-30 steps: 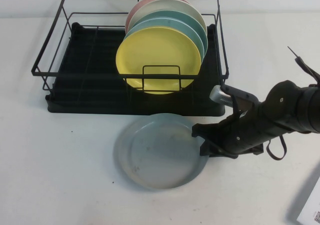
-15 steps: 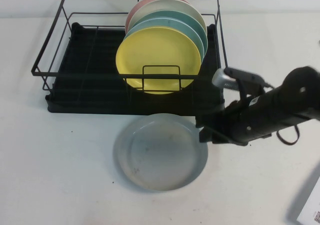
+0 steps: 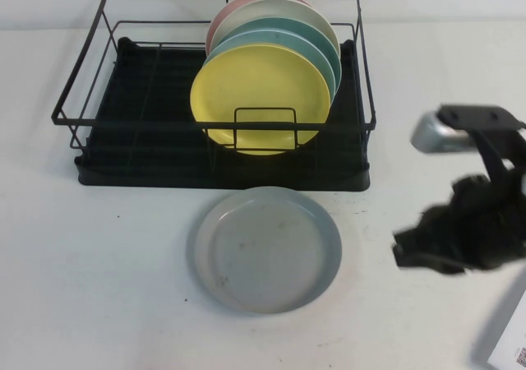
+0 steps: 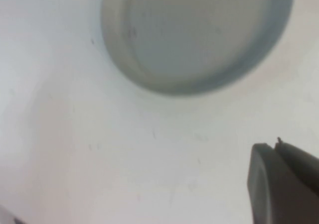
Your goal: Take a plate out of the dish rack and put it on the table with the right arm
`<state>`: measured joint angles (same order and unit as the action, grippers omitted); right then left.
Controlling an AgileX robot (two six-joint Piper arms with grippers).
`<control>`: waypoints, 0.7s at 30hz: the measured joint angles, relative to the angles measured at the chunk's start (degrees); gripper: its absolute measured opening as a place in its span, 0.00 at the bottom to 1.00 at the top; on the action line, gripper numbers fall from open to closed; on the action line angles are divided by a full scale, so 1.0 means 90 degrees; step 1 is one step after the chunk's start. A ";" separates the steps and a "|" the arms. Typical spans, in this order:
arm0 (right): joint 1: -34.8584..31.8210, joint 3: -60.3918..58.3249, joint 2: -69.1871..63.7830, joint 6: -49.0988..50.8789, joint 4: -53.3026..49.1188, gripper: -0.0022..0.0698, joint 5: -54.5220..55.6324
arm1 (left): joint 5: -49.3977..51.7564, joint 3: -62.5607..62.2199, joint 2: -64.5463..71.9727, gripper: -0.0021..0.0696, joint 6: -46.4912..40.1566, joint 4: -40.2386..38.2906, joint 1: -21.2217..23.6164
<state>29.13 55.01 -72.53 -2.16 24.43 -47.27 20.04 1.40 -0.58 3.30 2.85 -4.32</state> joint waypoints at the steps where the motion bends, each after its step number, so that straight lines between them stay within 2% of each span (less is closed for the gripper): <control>1: 0.0000 -0.0143 0.0175 0.0000 -0.0040 0.01 -0.0052 | 0.0000 0.0000 0.0000 0.02 0.0000 0.0000 0.0000; 8: 0.0000 -0.0540 0.0904 -0.0031 -0.0664 0.00 -0.0884 | 0.0000 0.0000 0.0000 0.02 0.0000 0.0000 0.0000; 12: 0.0000 -0.0540 0.1025 -0.0610 -0.1047 0.00 -0.0859 | 0.0000 0.0000 0.0000 0.02 0.0000 0.0000 0.0000; 17: 0.0000 -0.0579 0.1041 -0.0790 -0.1662 0.00 -0.0372 | 0.0000 0.0000 0.0000 0.02 0.0000 0.0000 0.0000; 21: -0.0292 -0.1065 0.1370 -0.0825 -0.1713 0.00 0.0465 | 0.0000 0.0000 0.0000 0.02 0.0000 0.0000 0.0000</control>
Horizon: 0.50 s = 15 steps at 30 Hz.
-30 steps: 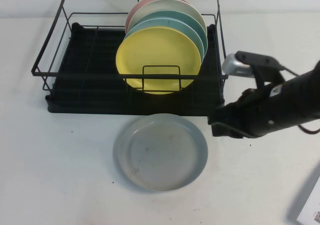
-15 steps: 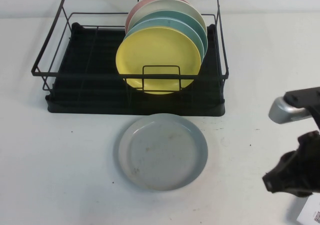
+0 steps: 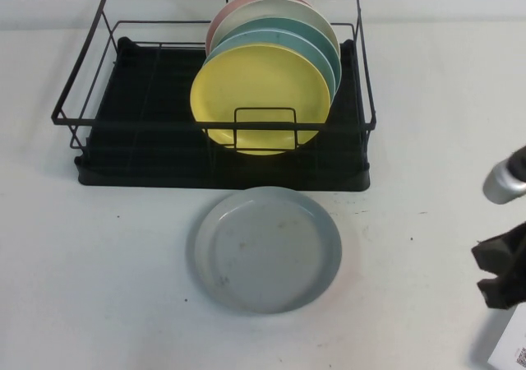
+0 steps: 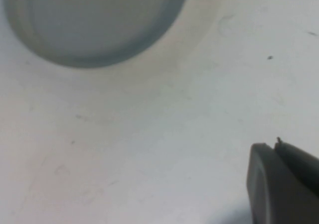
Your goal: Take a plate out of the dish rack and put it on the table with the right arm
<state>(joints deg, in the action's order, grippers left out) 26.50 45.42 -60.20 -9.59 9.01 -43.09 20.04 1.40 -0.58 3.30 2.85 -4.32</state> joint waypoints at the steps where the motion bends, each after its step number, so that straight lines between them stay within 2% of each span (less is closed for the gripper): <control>1: -0.0149 -0.0197 0.0144 -0.0032 0.0000 0.00 0.0197 | 0.0000 0.0000 0.0000 0.02 0.0000 0.0000 0.0000; 8: -0.1630 -0.2782 0.2044 -0.0749 0.0010 0.00 0.2663 | 0.0000 0.0000 0.0000 0.02 0.0000 0.0000 0.0000; 15: -0.2933 -0.4856 0.4547 -0.0828 0.0955 0.00 0.4536 | 0.0000 0.0000 0.0000 0.02 0.0000 0.0000 0.0000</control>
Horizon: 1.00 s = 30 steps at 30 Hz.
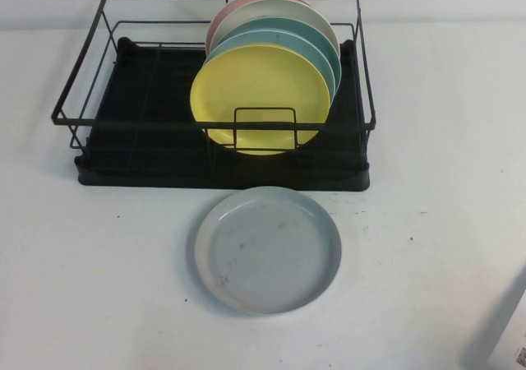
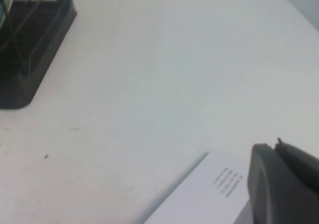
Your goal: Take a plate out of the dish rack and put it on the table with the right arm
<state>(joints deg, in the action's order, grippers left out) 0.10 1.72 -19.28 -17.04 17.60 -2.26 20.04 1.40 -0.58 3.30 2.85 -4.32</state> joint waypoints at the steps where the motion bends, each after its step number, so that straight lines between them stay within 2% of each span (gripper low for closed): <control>1: -0.0075 -0.0160 0.0250 0.0000 0.0082 0.00 0.0051 | 0.0000 0.0000 0.0000 0.02 0.0000 0.0000 0.0000; 7: -0.0226 -0.0344 0.1582 -0.0040 0.0211 0.00 -0.0134 | 0.0000 0.0000 0.0000 0.02 0.0000 0.0000 0.0000; 11: -0.0230 -0.0368 0.2129 -0.0051 0.0211 0.00 -0.0803 | 0.0000 0.0000 0.0000 0.02 0.0000 0.0000 0.0000; 19: -0.0254 -0.0378 0.2193 -0.0051 -0.0154 0.00 -0.2023 | 0.0000 0.0000 0.0000 0.02 0.0000 0.0000 0.0000; 30: -0.0254 -0.0378 0.2193 -0.0051 -0.0123 0.00 -0.2124 | 0.0000 0.0000 0.0000 0.02 0.0000 0.0000 0.0000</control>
